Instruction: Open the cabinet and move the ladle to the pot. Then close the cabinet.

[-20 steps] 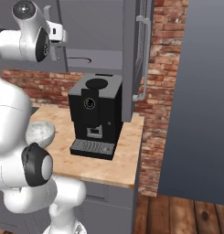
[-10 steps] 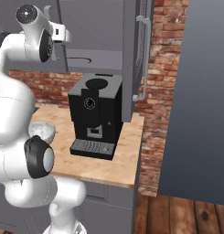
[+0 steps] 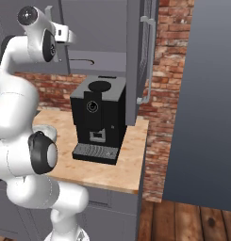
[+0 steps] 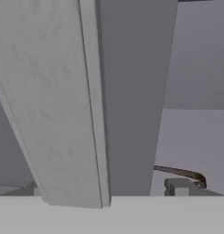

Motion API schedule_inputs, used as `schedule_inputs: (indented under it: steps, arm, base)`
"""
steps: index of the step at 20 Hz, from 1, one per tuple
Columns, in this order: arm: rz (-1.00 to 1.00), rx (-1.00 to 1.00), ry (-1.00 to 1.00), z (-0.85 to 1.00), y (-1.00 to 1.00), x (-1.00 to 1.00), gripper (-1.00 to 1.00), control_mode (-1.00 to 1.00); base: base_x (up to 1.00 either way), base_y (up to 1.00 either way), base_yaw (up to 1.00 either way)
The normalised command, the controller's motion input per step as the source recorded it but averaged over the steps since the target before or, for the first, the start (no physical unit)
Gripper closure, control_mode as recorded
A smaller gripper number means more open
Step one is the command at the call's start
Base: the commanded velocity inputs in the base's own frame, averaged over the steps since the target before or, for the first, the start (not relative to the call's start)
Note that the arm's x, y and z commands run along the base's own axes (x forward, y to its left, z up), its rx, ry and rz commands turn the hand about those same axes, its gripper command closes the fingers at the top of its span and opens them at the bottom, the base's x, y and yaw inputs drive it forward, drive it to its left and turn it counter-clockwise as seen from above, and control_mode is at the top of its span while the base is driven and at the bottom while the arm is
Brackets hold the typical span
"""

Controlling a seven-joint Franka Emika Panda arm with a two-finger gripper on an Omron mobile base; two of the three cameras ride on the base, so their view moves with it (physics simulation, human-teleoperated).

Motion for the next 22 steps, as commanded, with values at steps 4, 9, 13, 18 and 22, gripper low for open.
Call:
schedule_inputs:
  steps: [4, 9, 13, 18, 22]
  arm:
    - [-0.06, 0.0, 0.0, -0.01, 0.09, 0.25, 1.0, -1.0]
    - [-0.02, 0.0, 0.0, 0.0, 0.33, 0.01, 1.0, -1.0]
    - [0.0, 0.0, 0.0, 0.0, 0.74, 0.0, 1.0, -1.0]
    - [0.0, 0.0, 0.01, 0.0, 0.94, -0.12, 1.0, -1.0]
    - [0.0, 0.01, 0.01, 0.0, 1.0, -0.59, 1.0, -1.0]
  base:
    - [0.0, 0.0, 0.0]
    - [0.0, 0.0, 0.0]
    - [0.0, 0.0, 0.0]
    - [0.0, 0.0, 0.0]
    - [0.0, 0.0, 0.0]
